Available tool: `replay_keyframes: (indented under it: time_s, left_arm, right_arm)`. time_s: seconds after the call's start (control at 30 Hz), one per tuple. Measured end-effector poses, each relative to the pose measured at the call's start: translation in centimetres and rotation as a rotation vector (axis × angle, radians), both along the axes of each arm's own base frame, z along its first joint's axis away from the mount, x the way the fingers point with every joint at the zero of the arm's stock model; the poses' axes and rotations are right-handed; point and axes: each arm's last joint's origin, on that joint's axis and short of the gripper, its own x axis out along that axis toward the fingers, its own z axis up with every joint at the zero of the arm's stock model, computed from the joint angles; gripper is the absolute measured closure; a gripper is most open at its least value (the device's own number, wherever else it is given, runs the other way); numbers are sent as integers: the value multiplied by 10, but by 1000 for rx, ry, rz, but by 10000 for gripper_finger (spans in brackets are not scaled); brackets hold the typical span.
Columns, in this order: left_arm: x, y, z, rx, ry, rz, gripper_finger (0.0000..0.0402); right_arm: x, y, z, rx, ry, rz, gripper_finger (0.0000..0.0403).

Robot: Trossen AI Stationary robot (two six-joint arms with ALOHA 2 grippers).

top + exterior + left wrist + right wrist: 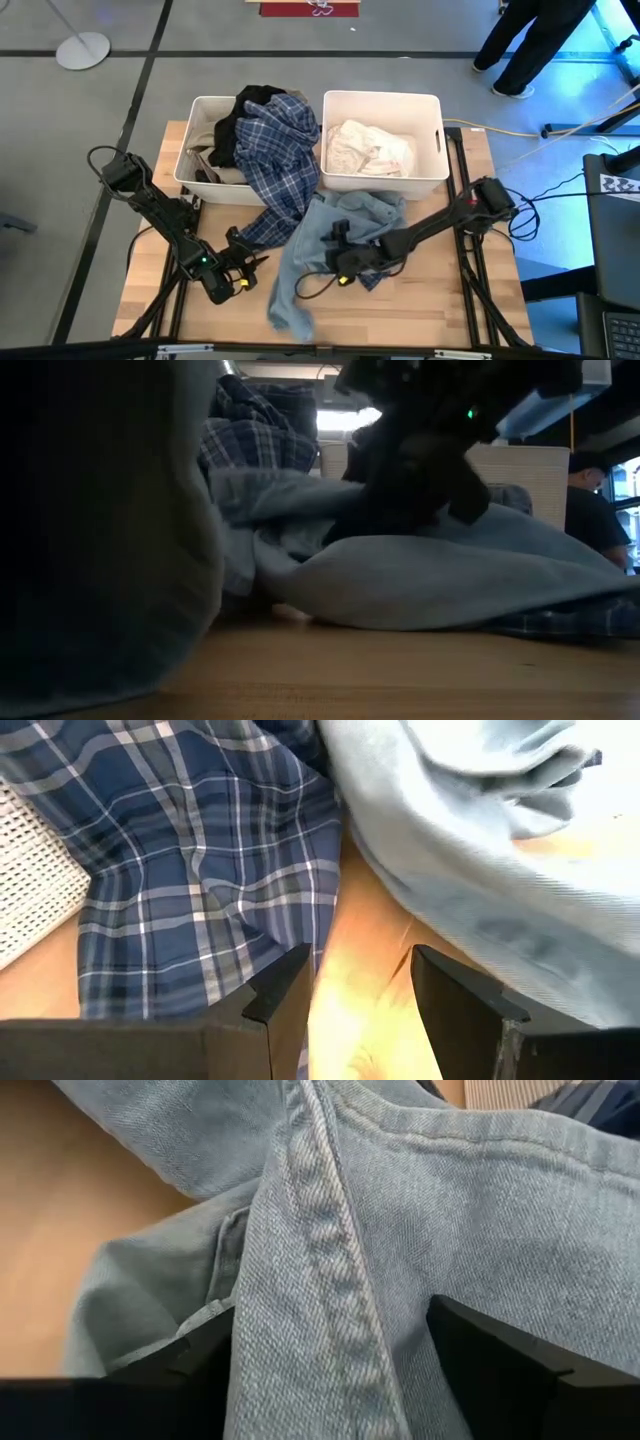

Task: Sort clothes
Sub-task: Put the blue checkered shirt into the left white bin

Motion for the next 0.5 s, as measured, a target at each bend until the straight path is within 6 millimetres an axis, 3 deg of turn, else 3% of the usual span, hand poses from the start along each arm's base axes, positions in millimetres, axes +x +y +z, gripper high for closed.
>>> replay_keyframes:
  time_s: [0.13,0.5]
  left_arm:
    - [0,0,0,-3,-2,0,237]
    - [1,-1,1,-6,-10,-6,237]
  right_arm:
    - [2,-7,-7,-37,19,-45,152]
    - [-1,-9,-11,43,87,-34,353]
